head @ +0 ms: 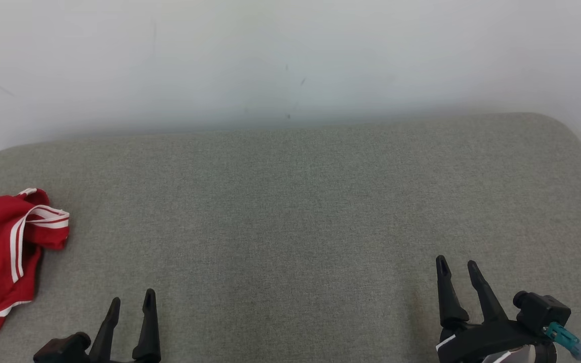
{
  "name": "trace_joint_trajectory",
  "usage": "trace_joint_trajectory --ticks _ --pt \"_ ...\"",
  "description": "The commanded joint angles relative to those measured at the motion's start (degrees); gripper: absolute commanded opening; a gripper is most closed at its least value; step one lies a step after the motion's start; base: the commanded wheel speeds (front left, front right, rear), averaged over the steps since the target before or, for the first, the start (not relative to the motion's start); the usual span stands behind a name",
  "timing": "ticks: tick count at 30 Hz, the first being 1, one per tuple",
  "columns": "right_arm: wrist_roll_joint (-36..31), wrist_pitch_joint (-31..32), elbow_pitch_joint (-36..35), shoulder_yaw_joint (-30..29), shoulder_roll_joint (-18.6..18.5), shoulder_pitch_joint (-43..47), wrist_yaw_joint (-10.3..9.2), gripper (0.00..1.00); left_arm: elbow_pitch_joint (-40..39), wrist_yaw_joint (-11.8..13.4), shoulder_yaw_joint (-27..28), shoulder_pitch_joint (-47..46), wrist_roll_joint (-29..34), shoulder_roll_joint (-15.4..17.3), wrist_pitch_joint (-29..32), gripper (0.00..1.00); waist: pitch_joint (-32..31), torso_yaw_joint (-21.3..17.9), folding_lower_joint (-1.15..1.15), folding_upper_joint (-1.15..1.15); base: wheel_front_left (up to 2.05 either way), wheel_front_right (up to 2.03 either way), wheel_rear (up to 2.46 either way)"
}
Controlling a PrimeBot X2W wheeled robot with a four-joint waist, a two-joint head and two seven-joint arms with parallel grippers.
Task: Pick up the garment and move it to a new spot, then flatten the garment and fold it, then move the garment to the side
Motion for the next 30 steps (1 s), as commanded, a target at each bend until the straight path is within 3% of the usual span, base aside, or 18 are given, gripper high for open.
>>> trace_joint_trajectory --ticks 1,12,30 --pt "-2.12 -0.61 -0.14 -0.12 -0.02 -0.97 -0.08 1.00 -0.27 -0.08 -0.02 0.06 1.85 0.33 -0.69 1.00 0.03 -0.05 -0.01 0.00 0.00 0.00 0.00" --pt "-10.59 -2.03 0.66 -2.87 0.70 -0.90 -0.09 1.00 0.55 -0.10 0.96 0.45 9.56 -0.11 -2.07 1.00 -0.04 -0.49 -0.01 0.00 0.00 0.00 0.00" --pt "-20.74 -4.16 2.00 -1.71 0.25 -0.11 -0.10 1.00 0.95 -0.05 2.16 1.51 19.91 -0.71 -4.14 1.00 -0.56 -0.94 -0.01 0.00 0.00 0.00 0.00"
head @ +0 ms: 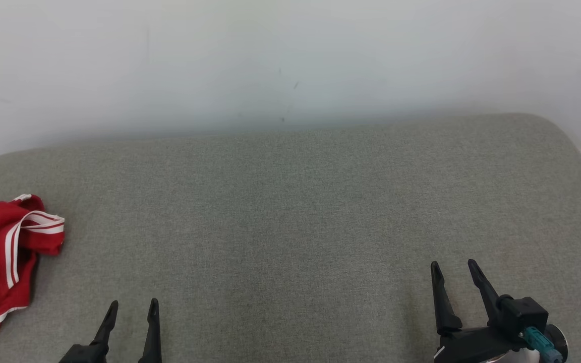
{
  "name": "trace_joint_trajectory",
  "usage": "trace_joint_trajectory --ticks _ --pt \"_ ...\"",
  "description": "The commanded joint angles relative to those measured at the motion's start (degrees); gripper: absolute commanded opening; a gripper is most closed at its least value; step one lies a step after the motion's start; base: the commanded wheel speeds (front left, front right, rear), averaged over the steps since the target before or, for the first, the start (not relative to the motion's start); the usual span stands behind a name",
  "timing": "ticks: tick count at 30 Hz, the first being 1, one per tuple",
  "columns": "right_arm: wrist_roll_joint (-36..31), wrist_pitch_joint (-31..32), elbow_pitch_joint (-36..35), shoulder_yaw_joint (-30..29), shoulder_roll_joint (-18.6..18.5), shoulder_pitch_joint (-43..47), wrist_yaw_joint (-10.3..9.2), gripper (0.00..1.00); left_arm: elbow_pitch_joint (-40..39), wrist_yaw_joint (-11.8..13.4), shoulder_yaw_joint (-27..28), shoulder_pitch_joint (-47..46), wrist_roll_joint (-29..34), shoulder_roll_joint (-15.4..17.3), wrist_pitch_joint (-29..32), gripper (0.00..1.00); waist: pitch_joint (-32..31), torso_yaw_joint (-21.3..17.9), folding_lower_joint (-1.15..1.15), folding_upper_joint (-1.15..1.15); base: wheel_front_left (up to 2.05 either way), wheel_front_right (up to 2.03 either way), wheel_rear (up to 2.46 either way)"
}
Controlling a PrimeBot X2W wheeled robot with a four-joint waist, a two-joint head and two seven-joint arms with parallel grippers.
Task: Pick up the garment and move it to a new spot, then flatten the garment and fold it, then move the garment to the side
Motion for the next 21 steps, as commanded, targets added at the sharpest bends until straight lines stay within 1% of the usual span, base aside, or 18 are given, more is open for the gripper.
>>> trace_joint_trajectory --ticks 1,15,21 --pt "-1.08 -0.55 -0.03 0.23 -0.20 0.06 -0.10 1.00 -0.06 0.05 0.22 0.70 1.15 0.00 -0.42 1.00 -0.05 -0.02 0.01 0.00 0.00 0.00 0.00" --pt "-7.67 -2.07 0.30 1.11 -0.46 -0.08 -0.12 1.00 0.51 0.04 1.23 0.67 7.17 -0.47 -2.01 1.00 -0.15 -0.36 0.01 0.00 0.00 0.00 0.00" --pt "-7.51 -2.06 0.46 0.18 -0.27 -0.15 -0.12 1.00 0.84 0.04 1.93 0.40 6.91 -0.75 -1.97 1.00 -0.08 -0.37 0.01 0.00 0.00 0.00 0.00"
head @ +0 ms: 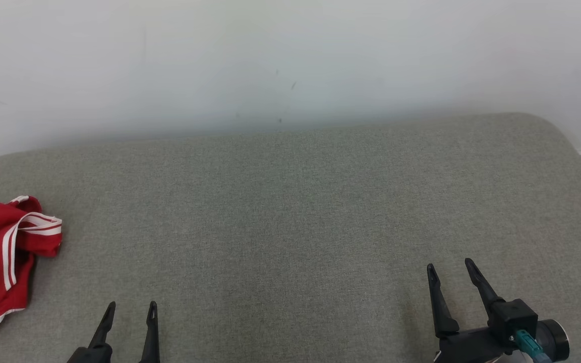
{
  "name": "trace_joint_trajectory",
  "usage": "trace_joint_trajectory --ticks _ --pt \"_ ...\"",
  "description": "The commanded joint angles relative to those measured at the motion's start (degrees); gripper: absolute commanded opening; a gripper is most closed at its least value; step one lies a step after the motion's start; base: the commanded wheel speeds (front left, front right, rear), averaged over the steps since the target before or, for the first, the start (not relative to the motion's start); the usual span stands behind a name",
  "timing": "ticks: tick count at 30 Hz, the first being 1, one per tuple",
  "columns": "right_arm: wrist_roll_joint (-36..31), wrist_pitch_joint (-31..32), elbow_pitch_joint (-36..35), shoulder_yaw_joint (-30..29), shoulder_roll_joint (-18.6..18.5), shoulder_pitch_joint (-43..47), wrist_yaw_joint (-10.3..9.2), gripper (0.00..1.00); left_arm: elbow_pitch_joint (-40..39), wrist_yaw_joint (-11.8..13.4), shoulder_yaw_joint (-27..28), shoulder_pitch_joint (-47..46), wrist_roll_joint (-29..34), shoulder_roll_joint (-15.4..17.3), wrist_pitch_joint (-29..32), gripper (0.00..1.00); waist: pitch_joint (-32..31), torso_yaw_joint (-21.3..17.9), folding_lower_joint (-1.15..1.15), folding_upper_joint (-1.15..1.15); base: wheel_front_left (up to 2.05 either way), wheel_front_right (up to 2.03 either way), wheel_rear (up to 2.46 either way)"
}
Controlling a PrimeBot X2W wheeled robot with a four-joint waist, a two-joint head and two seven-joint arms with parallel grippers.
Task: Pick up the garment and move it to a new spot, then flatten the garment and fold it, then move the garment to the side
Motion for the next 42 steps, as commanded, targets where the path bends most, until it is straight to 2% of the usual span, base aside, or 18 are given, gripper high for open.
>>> trace_joint_trajectory --ticks 1,15,23,31,42 --pt "-0.18 -0.29 -0.02 -0.21 0.03 -0.11 -0.12 1.00 0.13 0.04 0.23 -0.07 0.00 -0.13 -0.18 1.00 0.03 0.02 0.01 0.00 0.00 0.00 0.00" --pt "-0.03 -0.29 -0.56 -0.76 0.44 0.14 -0.12 1.00 -0.28 0.04 0.92 0.01 0.18 -0.67 -0.19 1.00 0.19 -0.01 0.01 0.00 0.00 0.00 0.00" --pt "0.96 -0.28 -0.71 0.57 0.40 0.54 -0.12 1.00 -0.42 0.05 1.33 0.10 -0.36 -0.79 -0.19 1.00 0.46 2.06 0.01 0.00 0.00 0.00 0.00" --pt "2.55 -0.28 -0.13 3.84 0.50 0.71 -0.13 1.00 -0.02 0.19 3.05 0.73 -0.05 -0.93 -0.19 1.00 0.61 7.92 0.01 0.00 0.00 0.00 0.00" --pt "4.85 -0.17 1.21 8.47 0.66 0.19 -0.12 1.00 0.07 0.45 5.81 1.68 0.21 -1.02 -0.19 1.00 0.94 19.56 0.01 0.00 0.00 0.00 0.00"
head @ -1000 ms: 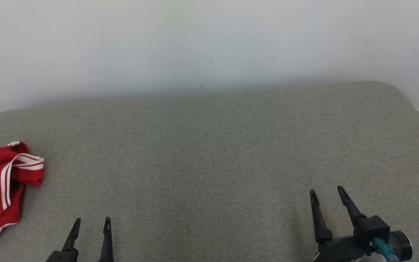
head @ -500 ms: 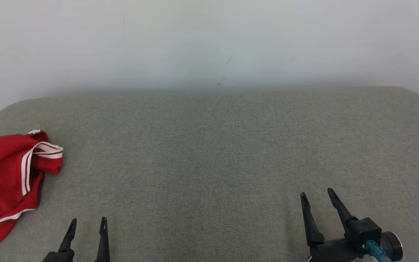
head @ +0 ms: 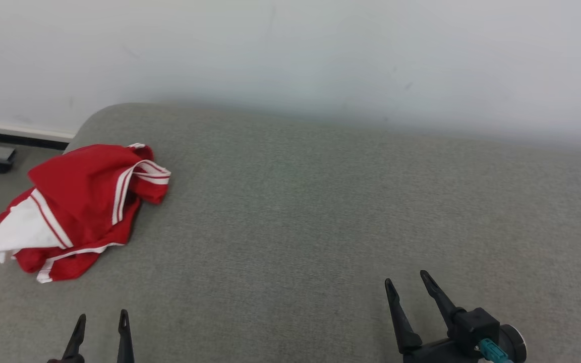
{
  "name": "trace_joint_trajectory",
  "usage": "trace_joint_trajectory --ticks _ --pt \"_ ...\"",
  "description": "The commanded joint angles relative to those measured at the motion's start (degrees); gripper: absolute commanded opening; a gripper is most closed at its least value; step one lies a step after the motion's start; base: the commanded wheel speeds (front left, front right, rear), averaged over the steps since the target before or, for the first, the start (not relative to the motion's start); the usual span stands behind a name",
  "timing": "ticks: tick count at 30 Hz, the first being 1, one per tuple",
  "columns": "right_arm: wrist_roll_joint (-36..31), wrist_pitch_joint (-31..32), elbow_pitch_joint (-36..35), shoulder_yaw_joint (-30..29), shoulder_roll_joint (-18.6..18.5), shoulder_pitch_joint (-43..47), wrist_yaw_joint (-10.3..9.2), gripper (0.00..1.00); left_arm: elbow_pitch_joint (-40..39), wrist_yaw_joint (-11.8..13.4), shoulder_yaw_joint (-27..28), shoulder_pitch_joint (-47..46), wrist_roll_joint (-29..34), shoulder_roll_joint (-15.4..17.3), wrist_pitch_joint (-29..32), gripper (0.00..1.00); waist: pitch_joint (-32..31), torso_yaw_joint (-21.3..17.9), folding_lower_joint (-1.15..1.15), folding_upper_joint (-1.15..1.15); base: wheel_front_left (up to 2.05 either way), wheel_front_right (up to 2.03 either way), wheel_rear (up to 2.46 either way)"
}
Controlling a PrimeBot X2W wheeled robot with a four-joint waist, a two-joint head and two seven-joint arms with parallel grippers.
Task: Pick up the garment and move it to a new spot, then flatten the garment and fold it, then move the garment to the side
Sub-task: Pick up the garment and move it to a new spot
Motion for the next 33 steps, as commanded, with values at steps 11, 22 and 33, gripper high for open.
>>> trace_joint_trajectory --ticks 11,22,33 --pt "2.12 -0.04 2.14 6.05 -0.20 -1.93 -0.13 1.00 -0.58 0.66 4.41 2.37 -0.61 -0.19 -0.19 1.00 -0.04 11.80 0.00 0.00 0.00 0.00 0.00" --pt "3.34 -0.05 2.69 7.65 -1.57 -3.15 -0.13 1.00 0.66 0.46 5.91 1.17 -0.35 -0.25 -0.19 1.00 2.01 11.82 0.00 0.00 0.00 0.00 0.00" --pt "3.31 -0.05 2.06 8.10 -3.54 -5.34 -0.13 1.00 2.46 0.70 8.01 -5.07 -5.65 -0.16 -0.19 1.00 7.89 7.42 0.00 0.00 0.00 0.00 0.00"
